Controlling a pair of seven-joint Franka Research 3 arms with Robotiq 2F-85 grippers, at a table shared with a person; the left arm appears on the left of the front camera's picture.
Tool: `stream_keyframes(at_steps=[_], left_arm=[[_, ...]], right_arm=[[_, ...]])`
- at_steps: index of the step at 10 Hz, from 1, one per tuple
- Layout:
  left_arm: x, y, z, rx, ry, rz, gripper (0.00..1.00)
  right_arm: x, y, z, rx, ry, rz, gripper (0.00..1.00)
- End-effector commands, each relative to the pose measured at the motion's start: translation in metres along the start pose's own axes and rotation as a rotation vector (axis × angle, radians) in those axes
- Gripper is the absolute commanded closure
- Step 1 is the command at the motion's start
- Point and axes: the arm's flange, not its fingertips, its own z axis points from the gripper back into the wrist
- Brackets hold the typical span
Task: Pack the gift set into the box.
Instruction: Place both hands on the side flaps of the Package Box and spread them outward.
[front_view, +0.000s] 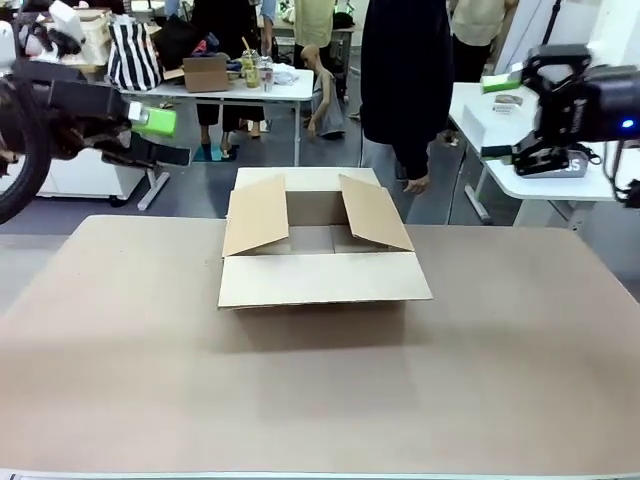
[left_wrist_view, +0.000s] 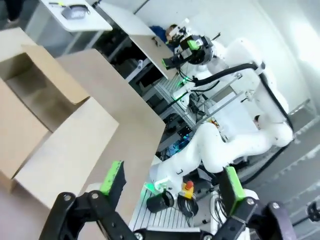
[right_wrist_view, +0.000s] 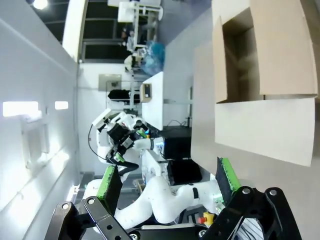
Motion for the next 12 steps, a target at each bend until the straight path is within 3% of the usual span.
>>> stream_keyframes(at_steps=[1,10,11,12], left_arm=[[0.005,-0.018,0.001,-0.034,-0.004,-0.066,0.0],[0.004,-0.018,0.003,-0.012,0.014,-0.04,0.0],[0.026,-0.016,-0.015,0.156,0.072,0.117,0.0],[0.057,-0.012,-0.044,0.245,0.201,0.162,0.0]], right_arm=[[-0.006,0.012,0.006,-0.025,0.023,0.085,0.0],[-0.006,0.012,0.006,-0.025,0.023,0.085,0.0],[-0.006,0.012,0.006,-0.025,0.023,0.085,0.0],[-0.006,0.012,0.006,-0.025,0.023,0.085,0.0]])
